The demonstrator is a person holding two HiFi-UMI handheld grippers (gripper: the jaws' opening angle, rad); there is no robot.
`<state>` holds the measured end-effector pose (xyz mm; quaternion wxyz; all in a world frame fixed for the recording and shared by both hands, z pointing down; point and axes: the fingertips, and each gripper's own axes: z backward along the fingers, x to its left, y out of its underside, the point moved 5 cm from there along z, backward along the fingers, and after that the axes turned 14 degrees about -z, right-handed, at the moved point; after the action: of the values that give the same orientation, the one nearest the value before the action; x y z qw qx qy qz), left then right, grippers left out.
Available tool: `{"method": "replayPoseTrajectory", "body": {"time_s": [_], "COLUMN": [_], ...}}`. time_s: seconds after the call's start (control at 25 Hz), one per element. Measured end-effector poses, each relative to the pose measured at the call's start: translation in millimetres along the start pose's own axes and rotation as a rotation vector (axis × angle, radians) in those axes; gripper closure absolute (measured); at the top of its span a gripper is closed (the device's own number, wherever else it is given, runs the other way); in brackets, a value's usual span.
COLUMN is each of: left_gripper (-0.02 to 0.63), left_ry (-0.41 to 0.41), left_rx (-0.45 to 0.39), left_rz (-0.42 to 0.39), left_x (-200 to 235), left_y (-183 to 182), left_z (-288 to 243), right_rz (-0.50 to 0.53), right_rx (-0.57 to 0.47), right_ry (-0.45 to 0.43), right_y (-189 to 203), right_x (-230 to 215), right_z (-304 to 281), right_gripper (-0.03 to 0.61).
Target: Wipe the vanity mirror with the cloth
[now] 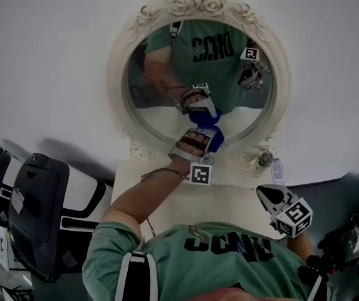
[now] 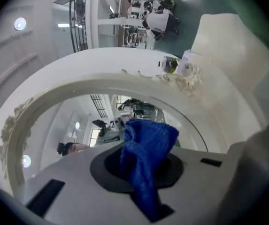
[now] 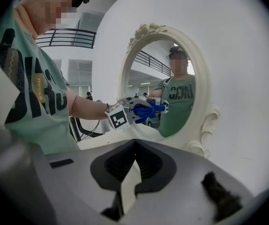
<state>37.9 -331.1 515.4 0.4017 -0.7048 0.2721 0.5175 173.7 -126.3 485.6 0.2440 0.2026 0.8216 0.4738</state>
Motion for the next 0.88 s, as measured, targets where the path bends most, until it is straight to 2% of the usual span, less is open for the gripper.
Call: {"method": "replayPoseTrajectory", "body": {"time_s": [0.2,0.4,0.52,0.72,0.88], "left_gripper": [0.555,0.555,0.555,0.555,0.555], "left_ry": [0.089,0.119,0.107,0.13,0.169], "left_rx": [0.179,0.324,0.326,0.34,0.29], "left_rz": [-0.029,-0.062,-0.041,-0.112,-0.022], "left_x": [-45.2,-69.3,-77.8,-84.8,-92.7], "left_y": [103.1,170.7,180.0,182.4,175.8], "left_z": [49.8,74.6,69.6,64.4,63.3], "right_rz": [0.073,0.114,0.12,0.112,0.09], "right_rx": [0.02,0.038,0.049,0.05,0.055], "right_ry": [-0.107,-0.182,-0.194,-0.183,-0.159], "right_y": [-20.9,-32.4,-32.9,-32.0,-25.9], "right_x": [31.3,57.3,62.3,60.7,51.3], "right_z": [-48.3,-79.1,-87.0,-86.8,-80.5], "right_gripper": [0.568,0.568,0.568,0.568,0.568]}}
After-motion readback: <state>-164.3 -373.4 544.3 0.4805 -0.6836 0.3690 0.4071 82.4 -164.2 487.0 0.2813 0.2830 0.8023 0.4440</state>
